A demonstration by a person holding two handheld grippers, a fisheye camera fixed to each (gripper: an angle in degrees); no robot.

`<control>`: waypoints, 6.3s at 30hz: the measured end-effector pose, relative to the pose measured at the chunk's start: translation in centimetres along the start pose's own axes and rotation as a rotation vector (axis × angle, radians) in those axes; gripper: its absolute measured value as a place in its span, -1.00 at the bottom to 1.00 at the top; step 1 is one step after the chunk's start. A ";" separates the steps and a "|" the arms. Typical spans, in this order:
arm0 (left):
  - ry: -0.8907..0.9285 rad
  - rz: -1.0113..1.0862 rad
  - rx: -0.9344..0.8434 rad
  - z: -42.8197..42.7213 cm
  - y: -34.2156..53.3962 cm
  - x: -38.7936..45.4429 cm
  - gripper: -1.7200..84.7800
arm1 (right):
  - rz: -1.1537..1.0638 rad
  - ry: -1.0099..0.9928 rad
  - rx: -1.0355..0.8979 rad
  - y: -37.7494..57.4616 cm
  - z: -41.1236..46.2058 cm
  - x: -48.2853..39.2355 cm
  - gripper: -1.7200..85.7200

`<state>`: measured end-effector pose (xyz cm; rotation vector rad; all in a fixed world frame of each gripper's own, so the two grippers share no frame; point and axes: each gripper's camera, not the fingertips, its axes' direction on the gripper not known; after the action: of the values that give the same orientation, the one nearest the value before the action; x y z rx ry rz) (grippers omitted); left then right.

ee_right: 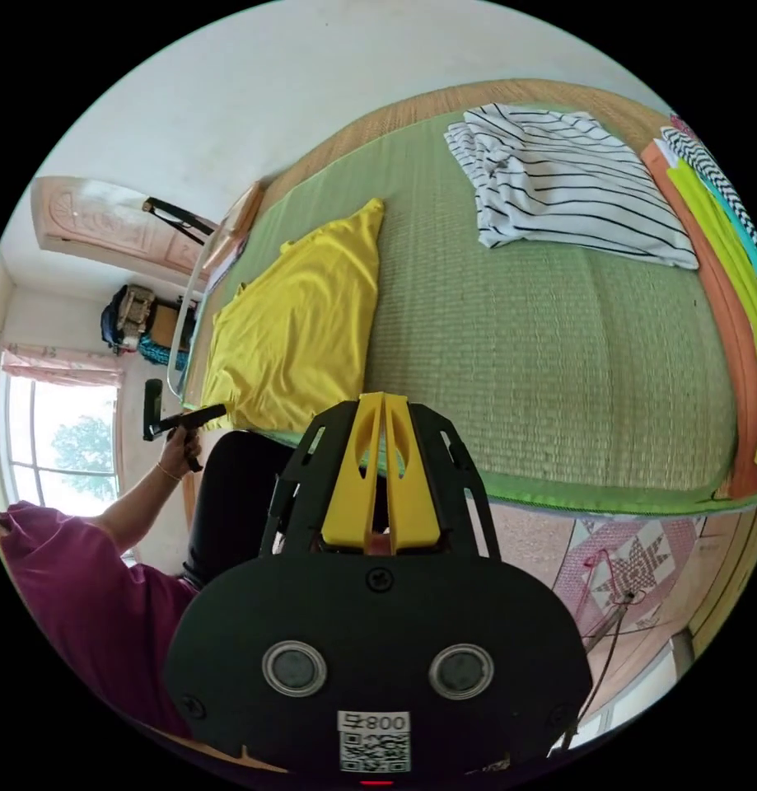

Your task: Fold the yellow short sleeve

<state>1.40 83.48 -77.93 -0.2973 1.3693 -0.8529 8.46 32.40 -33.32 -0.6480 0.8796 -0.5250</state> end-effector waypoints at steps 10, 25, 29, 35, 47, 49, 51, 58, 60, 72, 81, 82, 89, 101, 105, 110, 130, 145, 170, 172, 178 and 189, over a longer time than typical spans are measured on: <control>0.053 0.022 0.100 3.0 -4.1 2.0 -0.95 | -0.405 0.100 -0.133 -5.8 6.8 -17.2 -0.96; -0.016 -0.138 0.123 3.3 -1.7 -5.9 -0.95 | -0.335 0.143 -0.149 -8.0 5.5 -20.1 -0.96; -0.048 -0.144 0.146 2.6 0.3 -7.7 -0.95 | -0.312 0.160 -0.157 -7.6 5.9 -19.8 -0.96; -0.008 -0.148 0.203 2.6 0.6 -8.0 -0.95 | -0.356 0.206 -0.145 -7.2 5.9 -20.9 -0.96; -0.049 -0.284 0.212 4.8 4.2 -14.0 -0.95 | -0.296 0.143 -0.110 -5.3 2.9 -19.1 -0.96; 0.040 -0.348 0.255 5.3 5.4 -15.7 -0.95 | -0.269 0.166 -0.179 -4.6 4.6 -17.5 -0.96; 0.014 -0.367 0.282 5.5 6.1 -15.7 -0.95 | -0.206 0.080 -0.138 -4.4 3.9 -16.1 -0.96; -0.068 -0.470 0.276 8.4 9.0 -17.4 -0.95 | -0.179 0.106 -0.153 -4.2 5.0 -13.2 -0.95; -0.041 -0.453 0.294 8.8 9.7 -16.7 -0.95 | -0.153 0.105 -0.107 -3.7 4.5 -12.3 -0.95; 0.201 0.200 0.162 22.2 2.0 5.5 -0.80 | 0.074 -0.042 -0.026 2.2 3.6 -1.6 -0.76; 0.144 0.678 -0.065 39.4 -1.5 26.9 -0.76 | 0.095 -0.274 -0.016 2.6 7.7 3.8 -0.91; 0.095 0.729 -0.076 41.1 -1.3 29.2 -0.74 | 0.092 -0.281 -0.011 2.6 7.7 4.0 -0.92; -0.206 0.867 -0.108 49.5 0.4 37.3 -0.81 | 0.041 -0.410 0.048 1.9 7.4 5.5 -0.95; -0.106 0.739 -0.021 51.3 0.6 39.1 -0.93 | 0.080 -0.327 0.064 -6.9 10.7 10.5 -0.75; -0.099 0.743 -0.008 51.4 0.6 39.8 -0.93 | 0.065 -0.258 0.021 -13.6 13.6 10.5 -0.73; -0.048 0.724 0.013 50.9 -0.1 40.2 -0.93 | 0.045 -0.293 0.005 -19.4 15.2 10.6 -0.74; 0.080 0.673 0.049 46.3 -4.3 41.6 -0.93 | -0.040 -0.363 -0.090 -30.8 14.9 9.0 -0.90; 0.216 0.696 0.085 35.4 -6.8 42.4 -0.93 | 0.044 -0.285 -0.026 -31.0 2.8 9.7 -0.92; 0.430 -0.095 0.610 -9.3 7.1 1.3 -0.93 | -0.223 -0.297 0.014 -37.8 -9.1 -28.4 -0.92; 0.461 -0.156 0.626 -10.5 8.1 -1.5 -0.93 | -0.241 -0.264 -0.010 -38.4 -8.6 -31.1 -0.92; 0.554 -0.337 0.648 -12.8 10.9 -8.7 -0.93 | -0.277 -0.144 -0.112 -40.6 -7.4 -38.1 -0.92; 0.633 -0.436 0.720 -19.5 14.3 -14.0 -0.93 | -0.310 -0.096 -0.174 -43.5 -12.1 -46.1 -0.92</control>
<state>-11.26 108.19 -81.19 0.2761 1.4753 -1.8470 -33.01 29.01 15.97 -0.9697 0.7427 -0.6933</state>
